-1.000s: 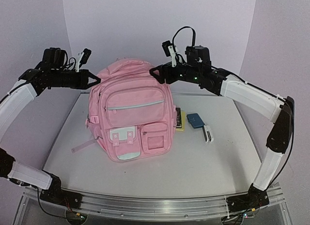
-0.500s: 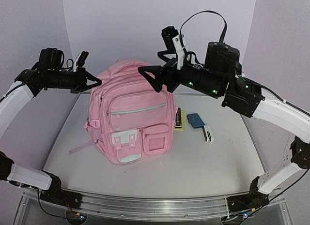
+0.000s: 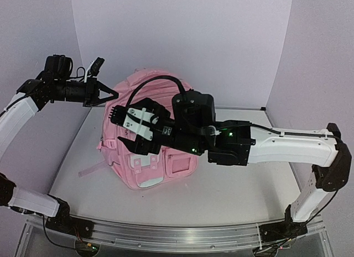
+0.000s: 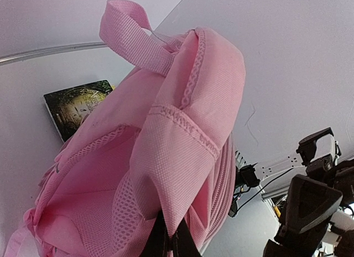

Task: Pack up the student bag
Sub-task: Unzip the student bag at the center of the board.

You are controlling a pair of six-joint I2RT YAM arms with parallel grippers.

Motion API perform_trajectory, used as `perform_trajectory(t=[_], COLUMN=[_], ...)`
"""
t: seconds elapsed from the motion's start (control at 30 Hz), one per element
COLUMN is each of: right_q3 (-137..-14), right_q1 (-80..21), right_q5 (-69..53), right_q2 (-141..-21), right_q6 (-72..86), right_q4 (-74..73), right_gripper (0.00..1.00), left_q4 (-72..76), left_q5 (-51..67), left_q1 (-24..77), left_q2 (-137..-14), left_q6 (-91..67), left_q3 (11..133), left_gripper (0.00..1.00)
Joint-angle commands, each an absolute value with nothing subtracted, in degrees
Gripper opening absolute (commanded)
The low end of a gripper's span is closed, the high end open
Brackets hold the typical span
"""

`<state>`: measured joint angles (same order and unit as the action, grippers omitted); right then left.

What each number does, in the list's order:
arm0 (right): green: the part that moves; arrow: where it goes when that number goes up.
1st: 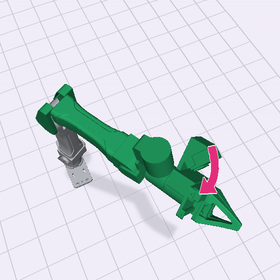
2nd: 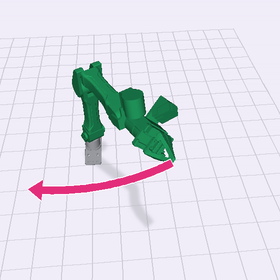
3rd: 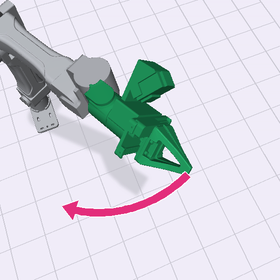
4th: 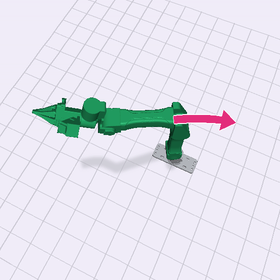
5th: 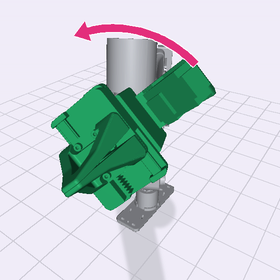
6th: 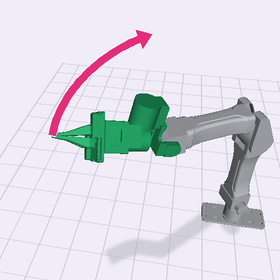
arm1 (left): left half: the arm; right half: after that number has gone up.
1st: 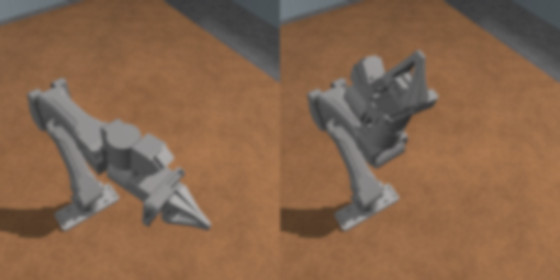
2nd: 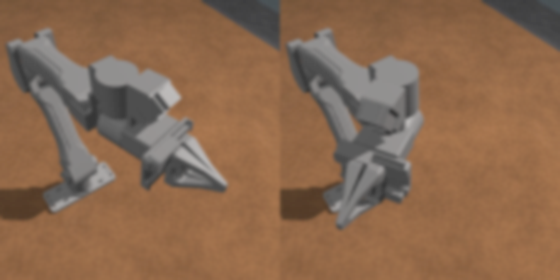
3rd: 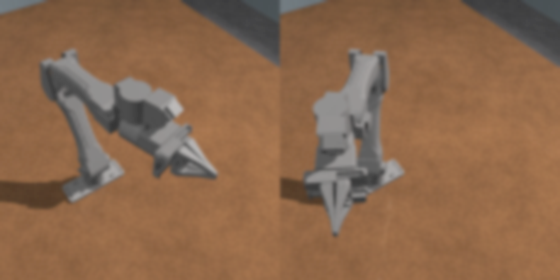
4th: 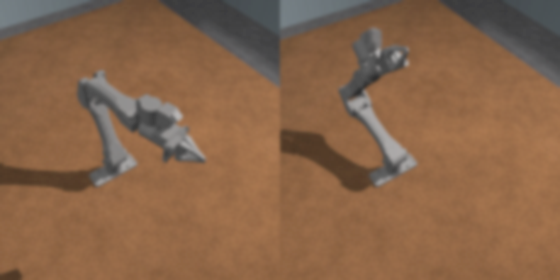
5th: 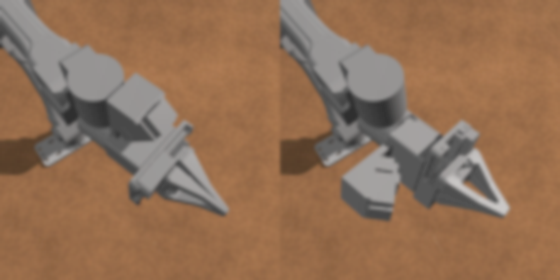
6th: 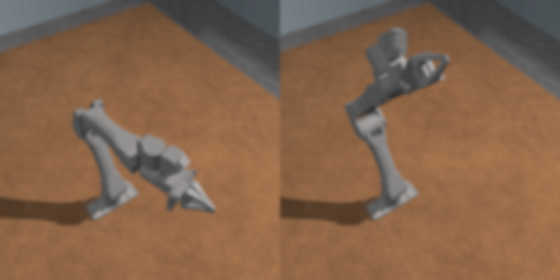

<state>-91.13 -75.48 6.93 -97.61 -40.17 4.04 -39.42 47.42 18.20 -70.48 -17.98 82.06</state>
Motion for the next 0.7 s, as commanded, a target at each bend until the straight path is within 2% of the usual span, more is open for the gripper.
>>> perform_trajectory(t=[0.0,0.3,0.47,0.67], right_q3=[-95.12,-100.34,-102.84,-103.55], right_q1=[-76.59,-77.71,-77.93,-77.90], right_q5=[10.60,17.25,22.58,28.48], right_q2=[-101.69,-108.59,-112.52,-114.49], right_q6=[-48.91,-56.36,-60.04,-63.68], right_q4=[8.17,8.97,10.07,12.03], right_gripper=[0.78,0.72,0.62,0.55], left_q4=[-30.91,-30.95,-31.90,-33.81], left_q5=[52.72,55.60,55.36,54.58], left_q1=[18.14,18.13,18.14,18.12], left_q2=[-68.97,-68.94,-68.53,-68.53], left_q6=[-18.31,-19.59,-18.92,-17.54], left_q3=[86.55,86.66,86.91,87.53], left_gripper=[0.00,0.00,0.00,0.00])
